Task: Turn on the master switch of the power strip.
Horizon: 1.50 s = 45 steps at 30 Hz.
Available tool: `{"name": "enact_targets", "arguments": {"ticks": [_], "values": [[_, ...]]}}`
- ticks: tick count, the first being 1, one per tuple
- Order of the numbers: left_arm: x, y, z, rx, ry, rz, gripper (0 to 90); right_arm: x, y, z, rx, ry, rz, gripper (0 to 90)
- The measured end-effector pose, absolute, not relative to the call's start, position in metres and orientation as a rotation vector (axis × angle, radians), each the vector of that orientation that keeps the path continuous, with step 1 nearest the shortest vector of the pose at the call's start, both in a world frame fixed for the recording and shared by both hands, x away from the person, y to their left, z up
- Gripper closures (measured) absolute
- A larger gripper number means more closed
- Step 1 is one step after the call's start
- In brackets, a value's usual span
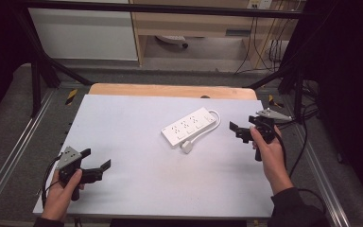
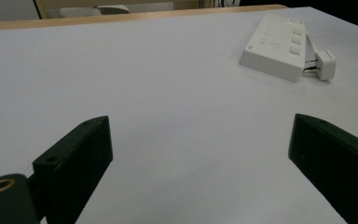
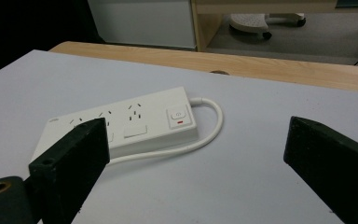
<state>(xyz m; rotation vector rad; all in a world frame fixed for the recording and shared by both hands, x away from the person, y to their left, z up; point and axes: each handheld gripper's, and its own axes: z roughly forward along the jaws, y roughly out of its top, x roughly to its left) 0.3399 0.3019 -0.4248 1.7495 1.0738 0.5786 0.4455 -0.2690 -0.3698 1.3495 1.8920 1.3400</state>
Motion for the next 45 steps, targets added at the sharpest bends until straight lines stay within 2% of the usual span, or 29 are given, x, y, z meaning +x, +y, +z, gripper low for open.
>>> {"name": "enact_targets", "arguments": {"ticks": [45], "values": [[0.339, 0.301, -0.425, 1.749, 1.073, 0.58, 6.2, 0.38, -0.289, -0.407, 1.308, 1.865, 1.348, 6.1]]}}
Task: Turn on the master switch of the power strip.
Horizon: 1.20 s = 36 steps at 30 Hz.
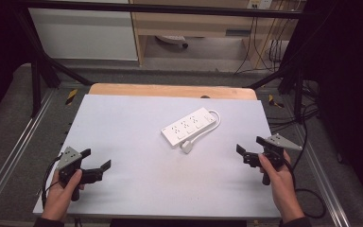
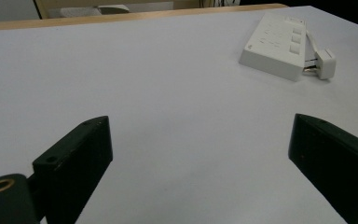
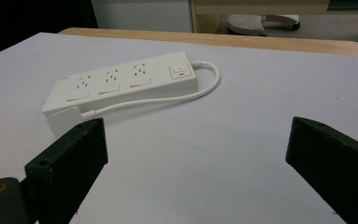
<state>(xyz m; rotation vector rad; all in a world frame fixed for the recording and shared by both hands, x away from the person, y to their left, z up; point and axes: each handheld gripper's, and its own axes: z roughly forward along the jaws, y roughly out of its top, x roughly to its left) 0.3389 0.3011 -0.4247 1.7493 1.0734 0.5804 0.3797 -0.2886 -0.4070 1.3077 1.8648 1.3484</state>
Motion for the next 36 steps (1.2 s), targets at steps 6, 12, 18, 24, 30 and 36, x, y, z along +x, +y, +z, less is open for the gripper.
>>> {"name": "enact_targets", "arguments": {"ticks": [6, 12, 18, 24, 30, 36], "values": [[0.339, 0.301, -0.425, 1.749, 1.073, 0.581, 6.1, 0.37, -0.29, -0.416, 1.311, 1.859, 1.346, 6.1], [0.338, 0.301, -0.425, 1.749, 1.071, 0.584, 6.1, 0.362, -0.289, -0.423, 1.31, 1.866, 1.344, 5.9], [0.338, 0.301, -0.424, 1.748, 1.071, 0.582, 6.1, 0.355, -0.285, -0.428, 1.299, 1.874, 1.337, 4.6], [0.338, 0.301, -0.424, 1.747, 1.07, 0.583, 6.1, 0.35, -0.276, -0.436, 1.269, 1.885, 1.313, 2.9], [0.338, 0.301, -0.424, 1.747, 1.065, 0.584, 6.1, 0.35, -0.261, -0.444, 1.214, 1.927, 1.286, 2.7], [0.338, 0.3, -0.424, 1.747, 1.061, 0.582, 6.1, 0.356, -0.249, -0.451, 1.173, 1.954, 1.25, 2.7]]}}
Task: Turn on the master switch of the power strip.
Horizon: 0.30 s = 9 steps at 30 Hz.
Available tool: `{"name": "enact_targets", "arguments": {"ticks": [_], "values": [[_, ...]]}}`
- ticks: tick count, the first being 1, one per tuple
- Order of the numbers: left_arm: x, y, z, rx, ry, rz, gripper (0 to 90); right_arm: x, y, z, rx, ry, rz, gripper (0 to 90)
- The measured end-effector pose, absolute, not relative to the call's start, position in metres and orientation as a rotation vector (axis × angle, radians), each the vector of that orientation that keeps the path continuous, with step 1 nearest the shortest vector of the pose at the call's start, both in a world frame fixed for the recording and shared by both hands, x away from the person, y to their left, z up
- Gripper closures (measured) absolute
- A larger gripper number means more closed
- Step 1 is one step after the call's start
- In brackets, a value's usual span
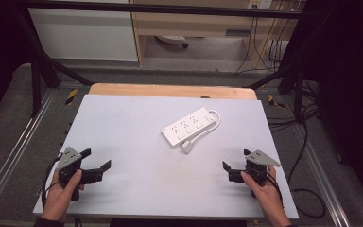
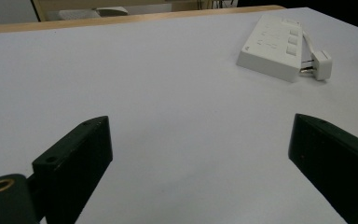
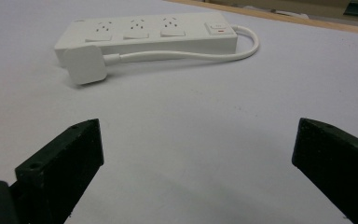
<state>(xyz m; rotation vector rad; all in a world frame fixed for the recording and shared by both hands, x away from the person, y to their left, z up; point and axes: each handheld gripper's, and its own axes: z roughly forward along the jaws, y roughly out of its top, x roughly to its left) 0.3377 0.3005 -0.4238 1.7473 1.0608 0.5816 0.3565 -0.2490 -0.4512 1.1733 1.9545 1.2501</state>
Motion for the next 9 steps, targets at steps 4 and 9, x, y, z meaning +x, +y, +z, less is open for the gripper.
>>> {"name": "enact_targets", "arguments": {"ticks": [4, 9], "values": [[0.338, 0.3, -0.424, 1.748, 1.06, 0.583, 6.1, 0.368, -0.248, -0.455, 1.157, 1.949, 1.198, 3.4], [0.338, 0.301, -0.424, 1.747, 1.064, 0.585, 6.1, 0.379, -0.248, -0.457, 1.185, 1.942, 1.15, 4.2]]}}
